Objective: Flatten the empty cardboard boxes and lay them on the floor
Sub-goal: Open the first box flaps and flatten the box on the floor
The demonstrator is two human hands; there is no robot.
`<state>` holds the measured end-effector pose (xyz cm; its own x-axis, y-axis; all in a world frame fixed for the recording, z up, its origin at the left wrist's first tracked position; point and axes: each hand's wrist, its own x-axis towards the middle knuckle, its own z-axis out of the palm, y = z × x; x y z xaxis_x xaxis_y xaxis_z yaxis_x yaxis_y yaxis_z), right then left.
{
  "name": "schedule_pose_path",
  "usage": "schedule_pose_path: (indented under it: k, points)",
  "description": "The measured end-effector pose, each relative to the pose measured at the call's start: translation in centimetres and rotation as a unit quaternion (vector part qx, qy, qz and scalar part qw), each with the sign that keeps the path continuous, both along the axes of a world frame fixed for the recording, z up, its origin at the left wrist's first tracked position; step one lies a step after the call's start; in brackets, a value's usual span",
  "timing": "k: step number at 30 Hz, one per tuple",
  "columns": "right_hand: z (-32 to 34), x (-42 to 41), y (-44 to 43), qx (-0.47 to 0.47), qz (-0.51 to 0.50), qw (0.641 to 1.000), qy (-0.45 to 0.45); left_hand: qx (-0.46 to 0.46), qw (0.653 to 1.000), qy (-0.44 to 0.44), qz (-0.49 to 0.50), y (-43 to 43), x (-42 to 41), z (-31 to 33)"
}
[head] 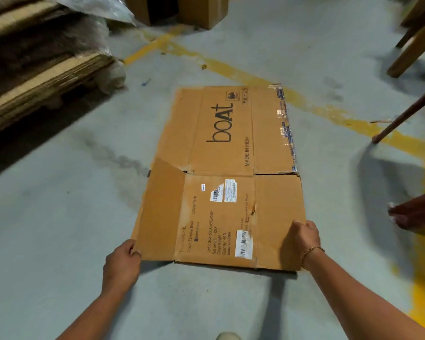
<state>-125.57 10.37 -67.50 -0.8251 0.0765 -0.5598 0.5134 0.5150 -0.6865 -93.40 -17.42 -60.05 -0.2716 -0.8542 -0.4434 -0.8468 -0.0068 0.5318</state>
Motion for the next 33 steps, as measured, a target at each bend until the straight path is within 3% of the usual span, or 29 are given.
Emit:
schedule_pose_path:
  k: [13, 17, 20, 22, 25, 29, 31, 33]
  points:
    - [3.6, -8.9, -10.1, 0.063, 0.185, 0.980, 0.040, 0.144, 0.974, 0.095, 0.145, -2.3, 0.5, -2.2]
    - [2.5, -7.9, -9.9, 0.071, 0.237, 0.969, 0.006, 0.188, 0.974, 0.099, 0.073, -1.3, 0.3, -2.5]
    - [1.6, -5.8, -9.6, 0.128, 0.290, 0.948, 0.031, 0.145, 0.989, 0.018, 0.011, -0.6, 2.0, -2.4]
    - [1.9, -2.9, -10.1, 0.160, 0.366, 0.916, 0.036, 0.119, 0.992, -0.045, -0.014, -0.6, 4.5, -1.8]
    - [3.9, 2.8, -11.7, 0.209, 0.507, 0.834, 0.065, 0.106, 0.988, -0.101, -0.050, -0.5, 9.3, 1.3]
    - [9.3, 11.9, -16.0, 0.276, 0.702, 0.642, 0.138, 0.067, 0.982, -0.163, -0.075, -0.1, 18.1, 9.2]
    - [12.4, 16.9, -18.5, 0.256, 0.741, 0.600, 0.160, 0.029, 0.980, -0.180, -0.078, -0.1, 23.2, 13.3]
    - [16.0, 22.3, -21.1, 0.208, 0.767, 0.582, 0.170, -0.001, 0.976, -0.203, -0.073, 0.1, 28.8, 17.7]
